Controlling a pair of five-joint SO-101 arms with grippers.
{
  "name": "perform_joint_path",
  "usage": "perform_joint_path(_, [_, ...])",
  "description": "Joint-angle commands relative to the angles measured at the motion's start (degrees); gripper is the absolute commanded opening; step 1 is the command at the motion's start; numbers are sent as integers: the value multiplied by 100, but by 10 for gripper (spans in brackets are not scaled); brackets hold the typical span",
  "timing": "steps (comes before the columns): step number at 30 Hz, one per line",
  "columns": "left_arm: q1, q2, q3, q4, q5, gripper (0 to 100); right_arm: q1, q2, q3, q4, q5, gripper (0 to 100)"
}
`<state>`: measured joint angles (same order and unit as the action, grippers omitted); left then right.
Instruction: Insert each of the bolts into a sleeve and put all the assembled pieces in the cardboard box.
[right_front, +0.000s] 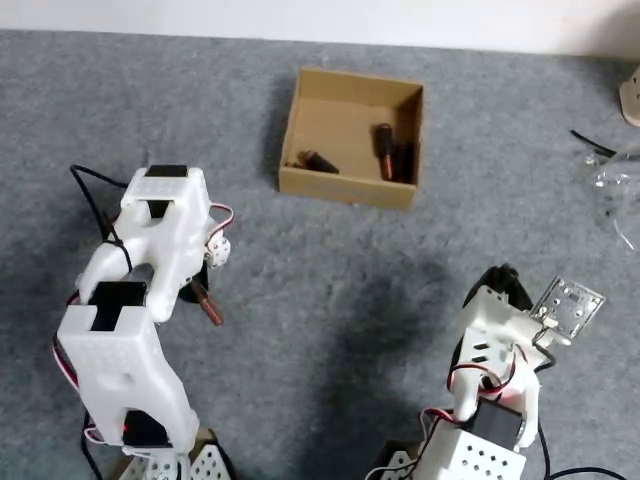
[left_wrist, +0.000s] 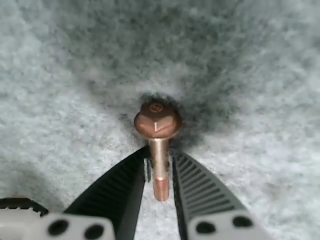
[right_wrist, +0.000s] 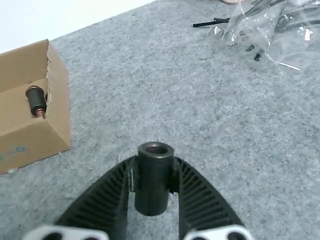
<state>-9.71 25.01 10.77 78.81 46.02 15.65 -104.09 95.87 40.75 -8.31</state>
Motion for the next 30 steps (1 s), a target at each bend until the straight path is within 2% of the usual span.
perform_joint_path(1, [154, -4, -189, -62, -44, 5, -57, -127, 312, -207, 70, 6])
perform_joint_path(4, [435, -84, -787, 642, -396, 5, -57, -127, 312, -207, 70, 6])
perform_joint_path(9, [831, -673, -2404, 2145, -466, 5, -57, -127, 312, -207, 70, 6])
perform_joint_path(13, [857, -1420, -3275, 2163, -615, 6, -57, -127, 312, -207, 70, 6])
perform_joint_path(20, [875, -2835, -3653, 2163, -2426, 5, -57, -127, 312, -207, 70, 6])
perform_joint_path(30, [840, -5174, -3635, 2171, -3015, 5, -57, -127, 312, -207, 70, 6])
